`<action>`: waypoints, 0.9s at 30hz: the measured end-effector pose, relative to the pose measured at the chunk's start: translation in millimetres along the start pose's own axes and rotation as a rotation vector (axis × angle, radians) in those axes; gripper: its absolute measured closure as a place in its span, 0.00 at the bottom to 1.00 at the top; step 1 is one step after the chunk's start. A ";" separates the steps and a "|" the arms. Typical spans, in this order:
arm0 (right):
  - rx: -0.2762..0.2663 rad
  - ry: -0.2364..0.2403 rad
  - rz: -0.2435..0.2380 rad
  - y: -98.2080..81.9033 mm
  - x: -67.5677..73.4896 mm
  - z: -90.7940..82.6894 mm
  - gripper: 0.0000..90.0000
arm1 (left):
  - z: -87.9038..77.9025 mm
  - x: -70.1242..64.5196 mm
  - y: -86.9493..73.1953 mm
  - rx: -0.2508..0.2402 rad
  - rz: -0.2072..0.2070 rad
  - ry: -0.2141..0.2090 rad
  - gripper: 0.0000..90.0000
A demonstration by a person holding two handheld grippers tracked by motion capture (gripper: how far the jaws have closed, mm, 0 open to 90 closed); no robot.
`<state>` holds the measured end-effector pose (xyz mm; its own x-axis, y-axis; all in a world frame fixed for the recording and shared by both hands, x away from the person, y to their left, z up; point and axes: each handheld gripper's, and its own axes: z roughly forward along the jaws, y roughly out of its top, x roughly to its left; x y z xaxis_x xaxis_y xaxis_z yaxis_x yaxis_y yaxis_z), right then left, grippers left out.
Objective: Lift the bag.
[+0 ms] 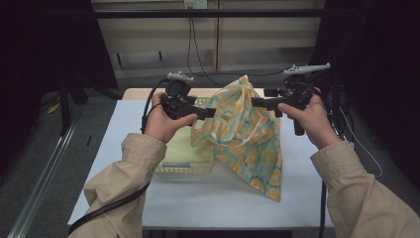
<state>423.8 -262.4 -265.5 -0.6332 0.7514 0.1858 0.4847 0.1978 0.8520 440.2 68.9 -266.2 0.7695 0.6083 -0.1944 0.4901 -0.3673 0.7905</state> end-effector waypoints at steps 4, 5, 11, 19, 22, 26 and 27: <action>0.008 -0.014 -0.015 -12.9 -2.3 -5.9 0.30 | -8.6 5.5 -11.8 -0.009 0.001 -0.031 0.09; 0.010 -0.011 -0.017 -16.9 -3.0 -7.1 0.30 | -10.4 6.8 -15.3 -0.006 0.002 -0.037 0.09; 0.039 -0.010 -0.033 -43.5 -4.6 -8.5 0.28 | -13.3 12.2 -38.2 0.021 0.025 -0.044 0.07; 0.054 -0.014 -0.055 -74.0 -2.5 -9.4 0.28 | -18.7 17.7 -67.8 0.022 0.025 -0.049 0.08; 0.057 -0.013 -0.057 -83.0 -1.5 -10.7 0.28 | -23.3 19.8 -77.9 0.011 0.029 -0.045 0.08; 0.063 -0.024 -0.059 -96.1 -0.7 -12.6 0.28 | -30.4 21.4 -90.7 0.003 0.042 -0.023 0.09; 0.063 -0.020 -0.055 -99.3 -0.6 -13.0 0.28 | -32.1 21.7 -93.8 0.008 0.042 -0.022 0.09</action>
<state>368.2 -290.7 -343.9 -0.6479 0.7506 0.1292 0.4873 0.2781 0.8278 397.8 139.1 -325.9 0.7980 0.5770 -0.1741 0.4608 -0.3979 0.7933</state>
